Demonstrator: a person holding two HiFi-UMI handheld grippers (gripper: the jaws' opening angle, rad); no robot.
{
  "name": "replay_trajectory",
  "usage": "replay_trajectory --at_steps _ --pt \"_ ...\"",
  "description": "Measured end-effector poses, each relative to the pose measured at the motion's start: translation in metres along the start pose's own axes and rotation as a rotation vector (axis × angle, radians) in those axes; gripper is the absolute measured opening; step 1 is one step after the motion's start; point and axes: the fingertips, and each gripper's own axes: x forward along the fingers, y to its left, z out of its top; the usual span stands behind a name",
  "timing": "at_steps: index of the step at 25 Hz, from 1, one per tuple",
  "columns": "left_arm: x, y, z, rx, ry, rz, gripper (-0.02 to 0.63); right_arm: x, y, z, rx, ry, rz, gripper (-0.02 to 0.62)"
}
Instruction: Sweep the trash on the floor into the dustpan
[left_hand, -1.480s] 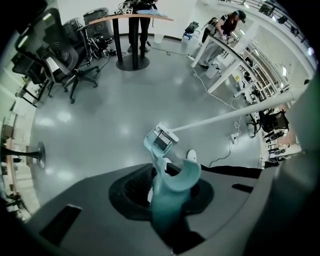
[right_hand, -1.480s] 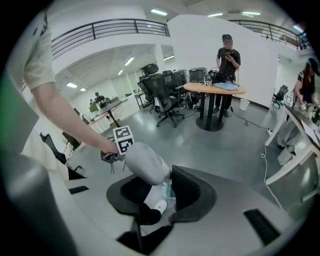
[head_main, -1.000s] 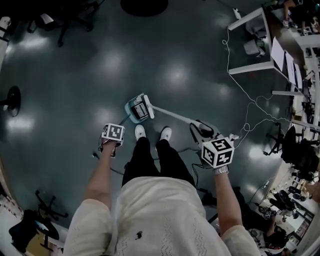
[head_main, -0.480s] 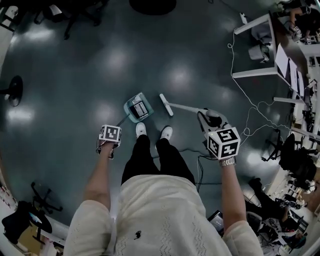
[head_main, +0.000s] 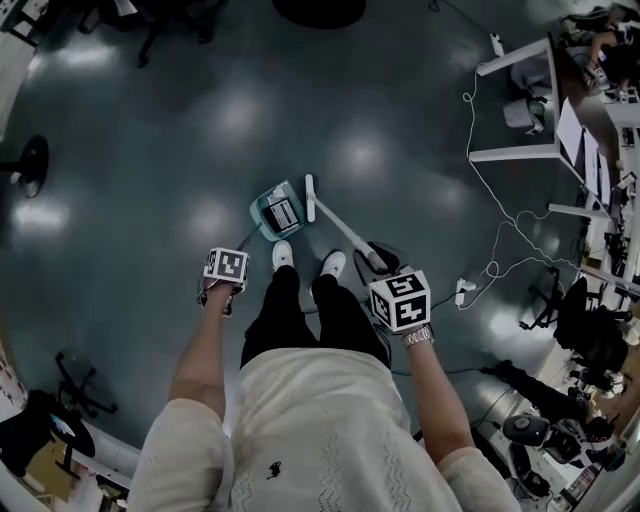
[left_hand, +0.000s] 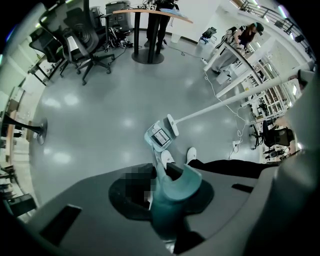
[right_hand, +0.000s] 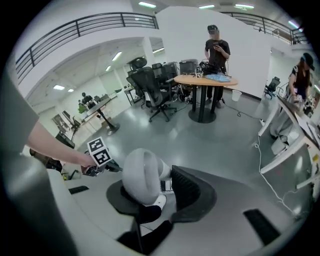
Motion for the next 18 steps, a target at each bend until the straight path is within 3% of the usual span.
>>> replay_trajectory --at_steps 8,16,18 --pt "0.000 -0.003 0.008 0.010 -0.014 0.002 0.094 0.005 0.036 -0.017 -0.064 0.030 0.027 0.130" --pt "0.000 -0.005 0.007 0.019 -0.007 0.002 0.094 0.004 0.039 -0.021 -0.061 0.024 0.019 0.130" --pt "-0.004 0.000 0.013 0.038 -0.028 0.032 0.094 0.002 0.038 -0.024 -0.062 0.024 0.019 0.130"
